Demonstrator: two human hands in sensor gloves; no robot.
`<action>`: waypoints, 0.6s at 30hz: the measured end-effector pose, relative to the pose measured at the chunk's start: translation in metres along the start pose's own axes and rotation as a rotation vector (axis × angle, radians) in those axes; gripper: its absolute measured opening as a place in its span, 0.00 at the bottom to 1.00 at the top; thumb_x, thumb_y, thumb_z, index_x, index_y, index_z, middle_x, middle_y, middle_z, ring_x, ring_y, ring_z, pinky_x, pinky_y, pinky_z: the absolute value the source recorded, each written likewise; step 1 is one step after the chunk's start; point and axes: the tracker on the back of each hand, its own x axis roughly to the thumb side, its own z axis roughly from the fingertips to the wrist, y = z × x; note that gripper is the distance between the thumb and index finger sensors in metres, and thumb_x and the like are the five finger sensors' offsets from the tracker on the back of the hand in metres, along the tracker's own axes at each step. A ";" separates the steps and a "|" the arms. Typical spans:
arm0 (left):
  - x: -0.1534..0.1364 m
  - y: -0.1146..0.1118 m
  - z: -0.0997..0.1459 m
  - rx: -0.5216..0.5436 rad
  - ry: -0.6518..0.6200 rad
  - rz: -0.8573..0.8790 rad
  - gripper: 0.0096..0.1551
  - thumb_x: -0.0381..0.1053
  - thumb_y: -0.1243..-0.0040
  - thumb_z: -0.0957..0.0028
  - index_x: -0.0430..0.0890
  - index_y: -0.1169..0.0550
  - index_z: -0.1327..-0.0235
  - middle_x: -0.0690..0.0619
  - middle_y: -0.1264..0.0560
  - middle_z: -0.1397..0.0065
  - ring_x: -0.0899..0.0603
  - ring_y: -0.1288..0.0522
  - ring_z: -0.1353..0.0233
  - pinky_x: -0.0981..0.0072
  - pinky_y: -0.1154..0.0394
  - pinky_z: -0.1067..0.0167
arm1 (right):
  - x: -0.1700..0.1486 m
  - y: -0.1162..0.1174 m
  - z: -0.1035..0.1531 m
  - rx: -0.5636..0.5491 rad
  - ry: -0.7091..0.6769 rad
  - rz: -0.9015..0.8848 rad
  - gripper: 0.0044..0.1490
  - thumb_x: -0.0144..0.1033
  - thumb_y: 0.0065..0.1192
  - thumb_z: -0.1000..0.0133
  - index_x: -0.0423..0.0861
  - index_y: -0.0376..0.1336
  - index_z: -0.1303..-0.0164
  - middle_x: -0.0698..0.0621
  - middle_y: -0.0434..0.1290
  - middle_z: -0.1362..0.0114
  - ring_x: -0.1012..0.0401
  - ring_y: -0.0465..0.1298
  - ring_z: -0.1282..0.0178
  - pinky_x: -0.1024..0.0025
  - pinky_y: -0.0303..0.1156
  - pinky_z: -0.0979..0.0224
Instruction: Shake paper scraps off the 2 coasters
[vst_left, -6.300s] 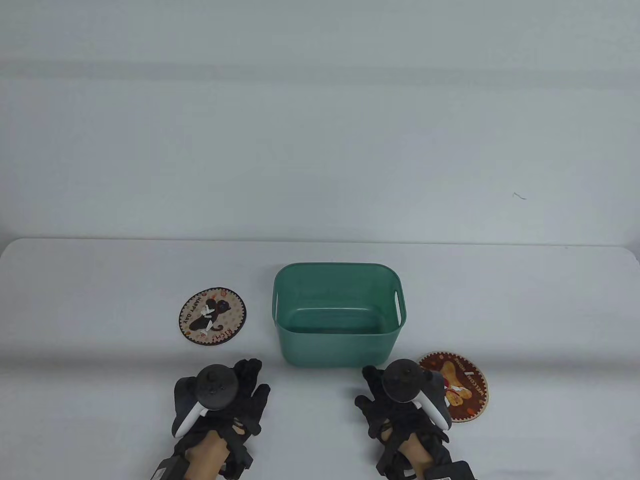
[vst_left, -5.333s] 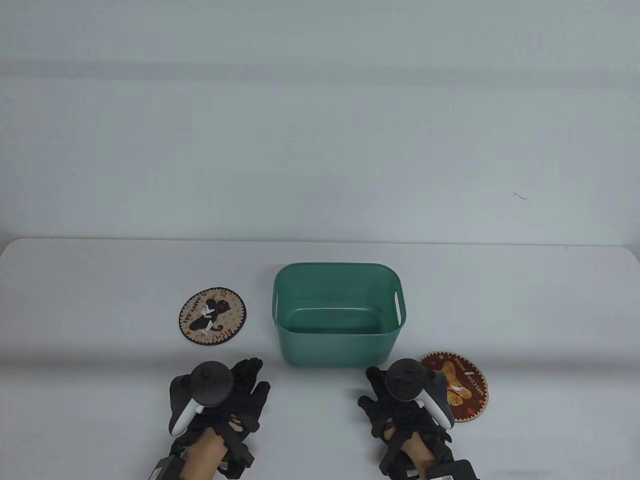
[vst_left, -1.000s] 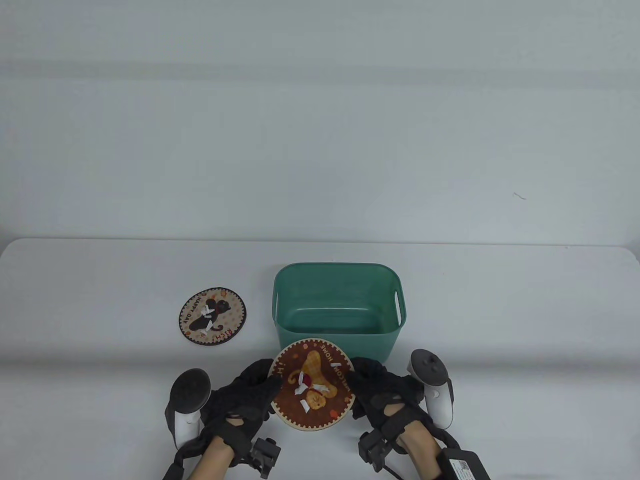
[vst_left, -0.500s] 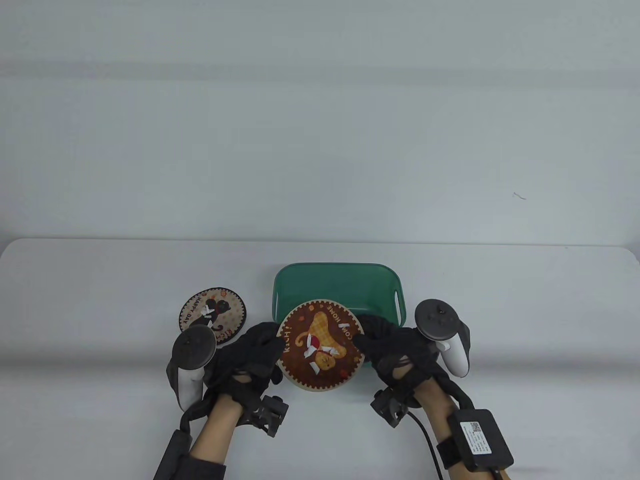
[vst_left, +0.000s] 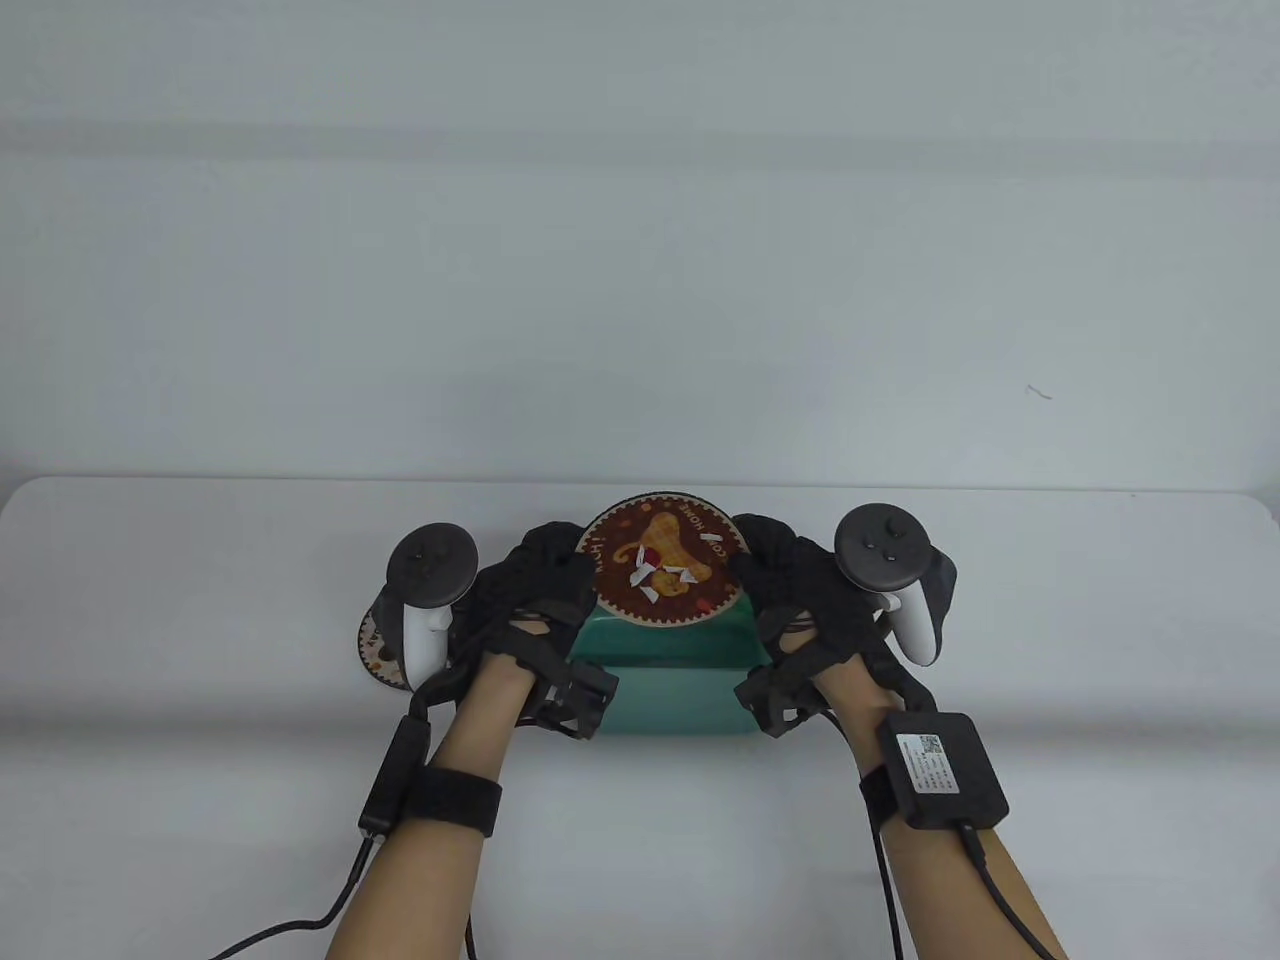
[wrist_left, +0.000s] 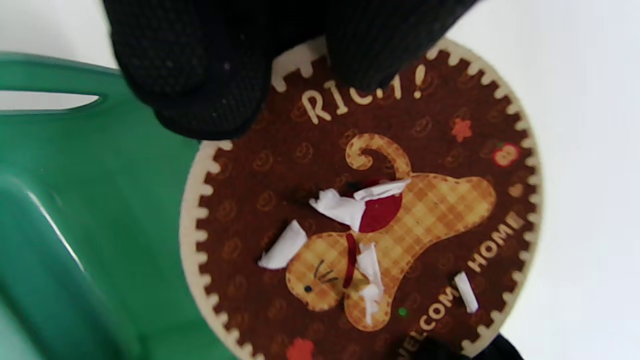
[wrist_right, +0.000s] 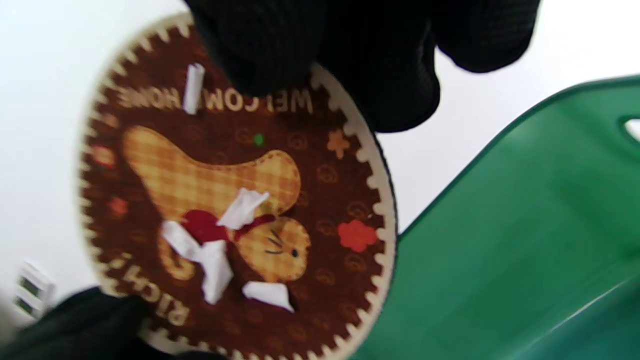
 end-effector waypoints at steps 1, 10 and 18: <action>-0.002 -0.002 -0.003 -0.006 0.009 -0.017 0.22 0.43 0.37 0.49 0.44 0.27 0.42 0.41 0.27 0.36 0.31 0.20 0.44 0.53 0.19 0.49 | -0.002 0.002 -0.003 0.008 0.009 0.062 0.26 0.33 0.63 0.50 0.55 0.60 0.41 0.52 0.72 0.35 0.54 0.73 0.38 0.55 0.66 0.37; -0.012 -0.010 -0.017 -0.024 0.048 -0.063 0.22 0.43 0.36 0.49 0.44 0.27 0.42 0.41 0.28 0.35 0.30 0.22 0.42 0.52 0.20 0.47 | -0.019 0.014 -0.015 0.043 0.053 0.187 0.25 0.34 0.63 0.50 0.53 0.61 0.42 0.51 0.74 0.38 0.53 0.73 0.39 0.54 0.65 0.37; -0.001 0.003 0.000 0.042 -0.066 -0.311 0.30 0.48 0.37 0.48 0.47 0.32 0.33 0.41 0.35 0.29 0.30 0.32 0.32 0.49 0.28 0.41 | -0.025 0.012 -0.014 -0.007 0.092 0.158 0.25 0.37 0.63 0.51 0.49 0.62 0.43 0.49 0.76 0.44 0.53 0.74 0.44 0.54 0.66 0.39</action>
